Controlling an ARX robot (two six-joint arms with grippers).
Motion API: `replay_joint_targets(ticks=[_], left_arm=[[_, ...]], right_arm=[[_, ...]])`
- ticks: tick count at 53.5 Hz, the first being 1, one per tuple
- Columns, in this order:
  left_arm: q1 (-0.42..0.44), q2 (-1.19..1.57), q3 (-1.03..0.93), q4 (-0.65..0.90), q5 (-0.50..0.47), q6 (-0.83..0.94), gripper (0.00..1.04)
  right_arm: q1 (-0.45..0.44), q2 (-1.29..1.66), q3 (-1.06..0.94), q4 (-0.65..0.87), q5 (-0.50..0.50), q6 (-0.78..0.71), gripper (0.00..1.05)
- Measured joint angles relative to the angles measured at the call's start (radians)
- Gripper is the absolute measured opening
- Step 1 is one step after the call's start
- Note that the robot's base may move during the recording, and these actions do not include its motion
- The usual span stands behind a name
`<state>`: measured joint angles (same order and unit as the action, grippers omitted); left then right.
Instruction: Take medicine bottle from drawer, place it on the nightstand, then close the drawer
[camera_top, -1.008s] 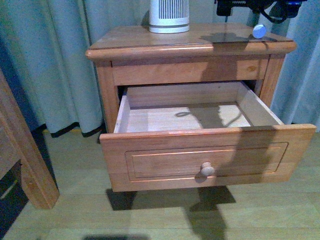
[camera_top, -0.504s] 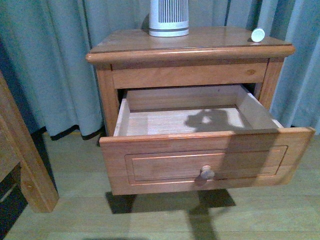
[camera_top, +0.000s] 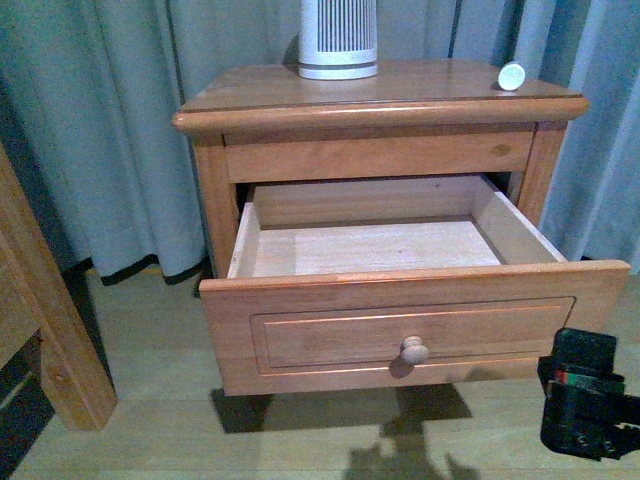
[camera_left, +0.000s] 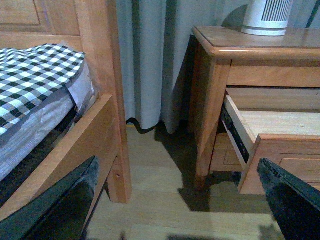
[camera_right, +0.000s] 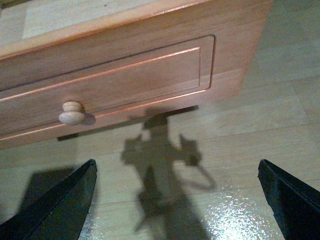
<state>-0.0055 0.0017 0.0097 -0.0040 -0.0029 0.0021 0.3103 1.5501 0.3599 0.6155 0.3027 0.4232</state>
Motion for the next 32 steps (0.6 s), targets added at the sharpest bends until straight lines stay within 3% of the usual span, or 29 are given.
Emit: replay_joint_targets(ticks=[18, 32], left_arm=[[0.0, 0.0, 0.0, 0.0, 0.0, 0.0, 0.98], [0.0, 0.0, 0.0, 0.0, 0.0, 0.0, 0.98]], right_arm=[[-0.032, 0.404, 0.264, 0.204, -0.012, -0.062, 0.98], [-0.095, 0.642, 0.615, 0.126, -0.042, -0.106, 0.98]])
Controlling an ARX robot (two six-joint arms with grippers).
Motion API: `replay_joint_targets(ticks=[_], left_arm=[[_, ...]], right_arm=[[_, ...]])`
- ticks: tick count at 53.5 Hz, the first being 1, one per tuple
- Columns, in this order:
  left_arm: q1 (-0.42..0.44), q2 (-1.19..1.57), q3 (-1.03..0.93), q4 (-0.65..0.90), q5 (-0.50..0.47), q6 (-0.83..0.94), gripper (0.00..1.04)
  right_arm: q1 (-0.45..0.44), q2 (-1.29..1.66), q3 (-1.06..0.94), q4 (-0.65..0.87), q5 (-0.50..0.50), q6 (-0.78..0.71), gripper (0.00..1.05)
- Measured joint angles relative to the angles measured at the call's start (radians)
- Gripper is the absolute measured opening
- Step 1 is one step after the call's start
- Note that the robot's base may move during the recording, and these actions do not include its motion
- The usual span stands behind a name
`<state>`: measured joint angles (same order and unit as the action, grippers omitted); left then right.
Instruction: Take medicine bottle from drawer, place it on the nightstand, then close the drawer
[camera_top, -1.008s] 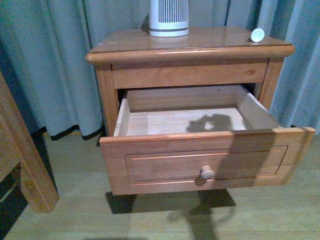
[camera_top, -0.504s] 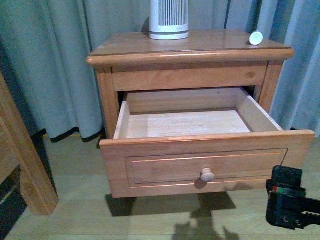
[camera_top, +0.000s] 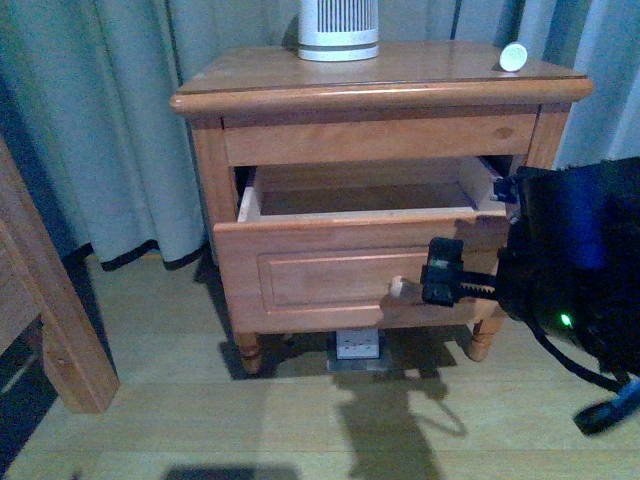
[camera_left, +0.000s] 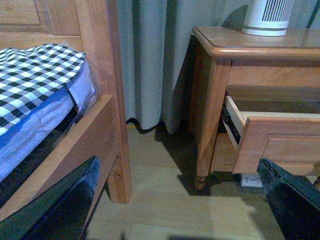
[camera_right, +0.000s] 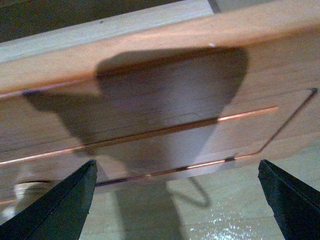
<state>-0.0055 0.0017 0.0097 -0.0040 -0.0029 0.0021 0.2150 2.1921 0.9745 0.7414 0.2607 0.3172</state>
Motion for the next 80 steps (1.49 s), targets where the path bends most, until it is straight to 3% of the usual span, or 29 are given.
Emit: replay_joint_targets(ticks=[18, 29, 49, 64, 73, 80], left_arm=[[0.0, 0.0, 0.0, 0.0, 0.0, 0.0, 0.98], [0.0, 0.0, 0.0, 0.0, 0.0, 0.0, 0.98], [0.0, 0.0, 0.0, 0.0, 0.0, 0.0, 0.98], [0.0, 0.0, 0.0, 0.0, 0.0, 0.0, 0.98], [0.0, 0.0, 0.0, 0.0, 0.0, 0.0, 0.98], [0.0, 0.0, 0.0, 0.0, 0.0, 0.0, 0.98]], right_arm=[[-0.057, 0.275, 0.535, -0.154, 0.003, -0.097, 0.98], [-0.06, 0.296, 0.587, -0.177, -0.002, -0.11, 0.98], [-0.014, -0.17, 0.057, -0.139, -0.01, -0.039, 0.98], [-0.009, -0.847, -0.443, -0.115, 0.143, -0.207, 0.98], [-0.008, -1.317, -0.646, -0.319, 0.255, -0.277, 0.98], [0.045, -1.661, -0.764, -0.49, 0.389, -0.319, 0.98]])
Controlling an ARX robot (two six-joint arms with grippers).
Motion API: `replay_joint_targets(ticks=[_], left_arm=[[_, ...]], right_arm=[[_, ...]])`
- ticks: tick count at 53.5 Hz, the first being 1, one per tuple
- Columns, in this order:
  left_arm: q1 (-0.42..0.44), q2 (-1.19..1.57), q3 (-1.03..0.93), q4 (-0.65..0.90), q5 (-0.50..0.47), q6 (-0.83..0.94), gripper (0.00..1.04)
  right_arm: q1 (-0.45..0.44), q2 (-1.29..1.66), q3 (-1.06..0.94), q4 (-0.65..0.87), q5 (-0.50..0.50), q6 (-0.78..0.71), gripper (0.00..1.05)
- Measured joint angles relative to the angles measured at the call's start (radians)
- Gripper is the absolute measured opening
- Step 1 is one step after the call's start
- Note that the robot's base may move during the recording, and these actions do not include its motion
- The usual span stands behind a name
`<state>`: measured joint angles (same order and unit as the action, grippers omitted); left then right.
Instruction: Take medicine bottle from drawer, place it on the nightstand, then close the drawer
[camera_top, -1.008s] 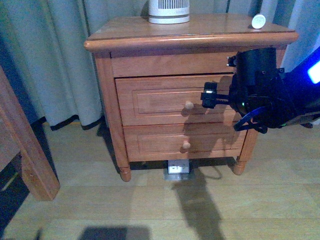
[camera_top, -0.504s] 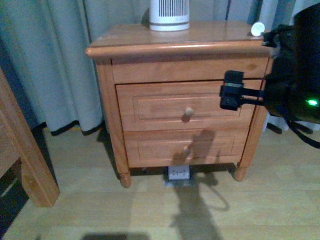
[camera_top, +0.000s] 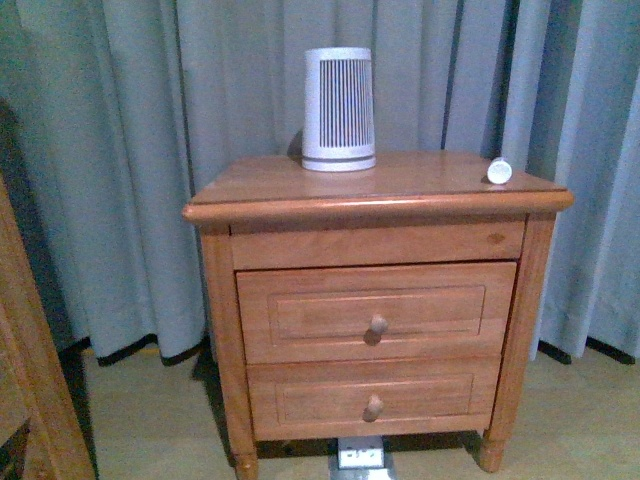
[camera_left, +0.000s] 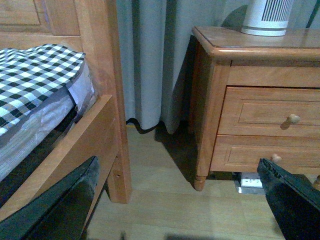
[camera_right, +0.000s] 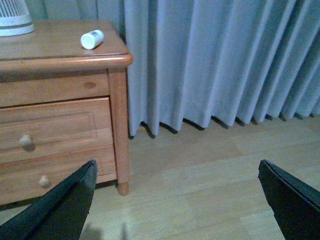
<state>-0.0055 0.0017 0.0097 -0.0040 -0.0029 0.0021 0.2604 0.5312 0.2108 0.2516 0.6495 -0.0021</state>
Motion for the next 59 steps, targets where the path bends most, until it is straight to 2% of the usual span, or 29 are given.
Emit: replay_joint_targets(ticks=[5, 9, 16, 23, 25, 26, 29, 32, 34, 38, 40, 51, 59], left_arm=[[0.0, 0.0, 0.0, 0.0, 0.0, 0.0, 0.98], [0.0, 0.0, 0.0, 0.0, 0.0, 0.0, 0.98], [0.0, 0.0, 0.0, 0.0, 0.0, 0.0, 0.98], [0.0, 0.0, 0.0, 0.0, 0.0, 0.0, 0.98], [0.0, 0.0, 0.0, 0.0, 0.0, 0.0, 0.98], [0.0, 0.0, 0.0, 0.0, 0.0, 0.0, 0.98], [0.0, 0.0, 0.0, 0.0, 0.0, 0.0, 0.98], [0.0, 0.0, 0.0, 0.0, 0.0, 0.0, 0.98], [0.0, 0.0, 0.0, 0.0, 0.0, 0.0, 0.98], [0.0, 0.0, 0.0, 0.0, 0.0, 0.0, 0.98], [0.0, 0.0, 0.0, 0.0, 0.0, 0.0, 0.98], [0.0, 0.0, 0.0, 0.0, 0.0, 0.0, 0.98], [0.0, 0.0, 0.0, 0.0, 0.0, 0.0, 0.98]], right_arm=[[0.048, -0.304, -0.081, -0.188, 0.055, -0.019, 0.98], [0.027, -0.373, -0.108, -0.214, 0.015, -0.02, 0.98], [-0.082, -0.42, -0.14, -0.273, -0.09, -0.012, 0.98], [-0.1, -0.423, -0.142, -0.279, -0.1, -0.002, 0.98], [-0.111, -0.43, -0.143, -0.275, -0.143, 0.0, 0.96], [-0.144, -0.445, -0.15, -0.266, -0.244, 0.001, 0.93], [-0.222, -0.478, -0.165, -0.262, -0.463, 0.002, 0.83], [-0.246, -0.503, -0.178, -0.255, -0.578, 0.002, 0.74], [-0.252, -0.52, -0.196, -0.256, -0.645, 0.001, 0.64], [-0.255, -0.523, -0.196, -0.255, -0.646, 0.002, 0.5], [-0.256, -0.524, -0.196, -0.255, -0.647, 0.002, 0.4], [-0.256, -0.525, -0.196, -0.255, -0.647, 0.001, 0.02], [-0.256, -0.525, -0.196, -0.255, -0.647, 0.002, 0.03]])
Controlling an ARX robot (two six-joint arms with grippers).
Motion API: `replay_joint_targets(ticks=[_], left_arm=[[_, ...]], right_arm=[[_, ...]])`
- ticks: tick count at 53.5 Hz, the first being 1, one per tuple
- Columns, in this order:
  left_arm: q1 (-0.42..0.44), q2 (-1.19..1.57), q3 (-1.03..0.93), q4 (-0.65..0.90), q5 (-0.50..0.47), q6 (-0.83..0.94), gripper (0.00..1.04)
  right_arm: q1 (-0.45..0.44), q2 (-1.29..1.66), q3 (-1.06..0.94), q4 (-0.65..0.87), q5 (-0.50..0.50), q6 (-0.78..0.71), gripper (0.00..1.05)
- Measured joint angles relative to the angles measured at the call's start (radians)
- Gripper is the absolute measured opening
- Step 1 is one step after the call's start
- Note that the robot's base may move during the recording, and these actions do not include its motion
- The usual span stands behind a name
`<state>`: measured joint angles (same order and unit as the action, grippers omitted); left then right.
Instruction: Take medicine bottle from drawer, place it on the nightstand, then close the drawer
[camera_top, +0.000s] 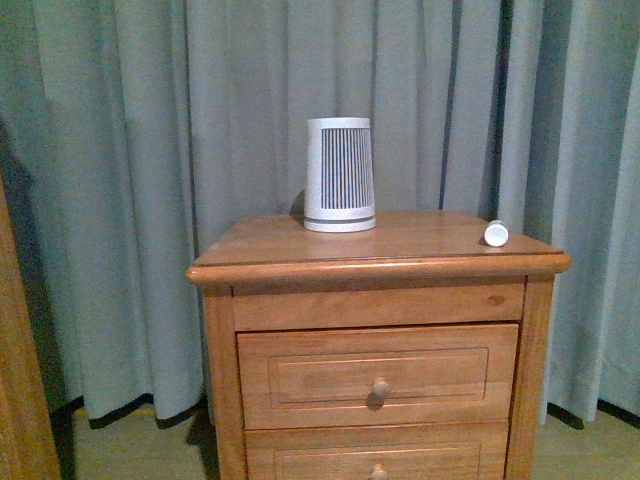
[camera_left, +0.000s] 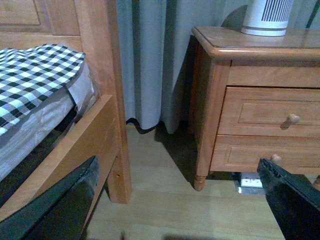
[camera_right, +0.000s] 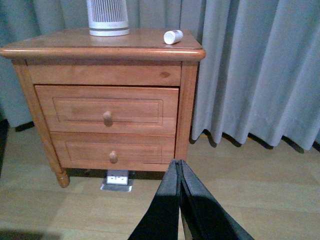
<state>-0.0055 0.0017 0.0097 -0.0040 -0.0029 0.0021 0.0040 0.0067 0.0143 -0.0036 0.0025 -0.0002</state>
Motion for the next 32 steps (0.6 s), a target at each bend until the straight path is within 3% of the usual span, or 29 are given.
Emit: replay_joint_targets(ticks=[5, 32], left_arm=[[0.0, 0.0, 0.0, 0.0, 0.0, 0.0, 0.98], [0.0, 0.0, 0.0, 0.0, 0.0, 0.0, 0.98]], right_arm=[[0.0, 0.0, 0.0, 0.0, 0.0, 0.0, 0.05], [-0.001, 0.0, 0.0, 0.0, 0.0, 0.0, 0.92]])
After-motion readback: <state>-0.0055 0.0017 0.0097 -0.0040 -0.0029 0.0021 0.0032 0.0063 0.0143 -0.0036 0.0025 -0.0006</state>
